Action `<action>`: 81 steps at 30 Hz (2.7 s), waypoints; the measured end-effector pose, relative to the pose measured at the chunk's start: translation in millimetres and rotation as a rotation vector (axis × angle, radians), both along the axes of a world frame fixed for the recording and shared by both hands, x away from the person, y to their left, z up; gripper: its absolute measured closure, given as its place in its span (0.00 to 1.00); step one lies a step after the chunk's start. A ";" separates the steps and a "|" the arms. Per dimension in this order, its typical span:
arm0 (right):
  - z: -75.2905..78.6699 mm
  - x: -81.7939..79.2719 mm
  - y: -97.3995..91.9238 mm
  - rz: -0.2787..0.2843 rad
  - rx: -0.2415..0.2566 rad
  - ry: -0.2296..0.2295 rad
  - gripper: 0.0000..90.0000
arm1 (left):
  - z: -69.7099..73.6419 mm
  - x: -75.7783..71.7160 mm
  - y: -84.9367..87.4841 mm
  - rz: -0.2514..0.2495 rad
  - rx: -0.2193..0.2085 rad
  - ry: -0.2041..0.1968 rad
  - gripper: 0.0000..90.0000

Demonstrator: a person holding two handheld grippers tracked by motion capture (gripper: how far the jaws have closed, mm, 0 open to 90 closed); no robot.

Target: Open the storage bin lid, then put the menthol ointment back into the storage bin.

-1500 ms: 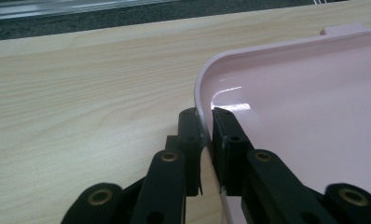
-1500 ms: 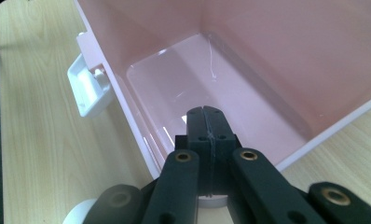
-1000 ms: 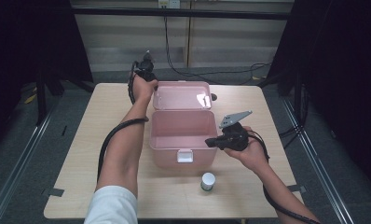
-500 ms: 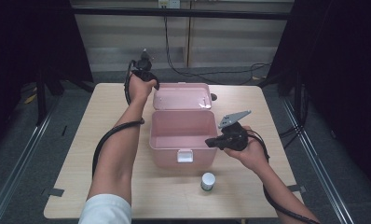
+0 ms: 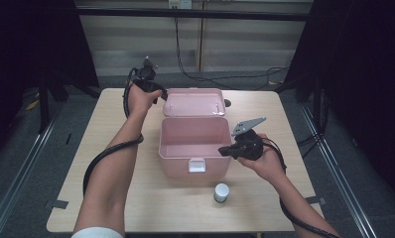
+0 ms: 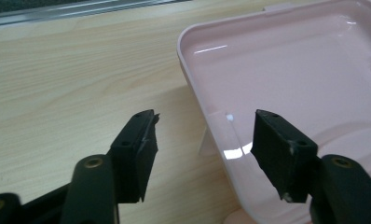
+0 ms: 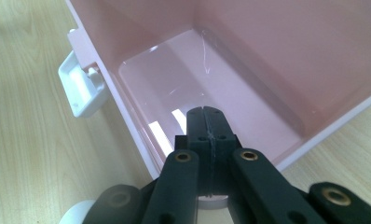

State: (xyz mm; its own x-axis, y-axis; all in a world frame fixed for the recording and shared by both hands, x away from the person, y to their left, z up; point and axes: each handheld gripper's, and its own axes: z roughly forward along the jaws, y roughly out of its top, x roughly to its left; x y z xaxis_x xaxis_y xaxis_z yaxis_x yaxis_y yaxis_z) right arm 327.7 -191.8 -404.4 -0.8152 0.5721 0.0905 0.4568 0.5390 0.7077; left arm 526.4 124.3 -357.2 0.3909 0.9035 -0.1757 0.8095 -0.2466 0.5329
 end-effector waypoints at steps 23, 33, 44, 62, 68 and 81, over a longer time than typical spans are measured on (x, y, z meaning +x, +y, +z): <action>21.2 -8.4 -1.4 -0.046 -0.018 -0.035 0.84 | -13.6 -58.0 56.7 -0.040 -0.033 -0.058 0.33; 29.2 -15.1 -13.5 -0.067 -0.031 -0.039 0.75 | -21.4 -80.3 68.1 -0.055 -0.047 -0.082 0.31; 39.2 -23.5 -26.1 -0.102 -0.033 -0.044 0.64 | -36.6 -103.9 76.5 -0.092 -0.051 -0.110 0.30; 40.3 -37.8 -32.4 -0.078 -0.071 -0.007 0.53 | -90.1 -144.5 88.5 -0.129 -0.041 -0.084 0.28; 37.0 -40.9 -33.8 -0.078 -0.069 0.003 0.50 | -107.9 -152.6 86.6 -0.146 -0.041 -0.090 0.27; 27.2 -48.3 -35.5 -0.055 -0.105 0.034 0.46 | -136.6 -165.3 87.2 -0.170 -0.029 -0.123 0.25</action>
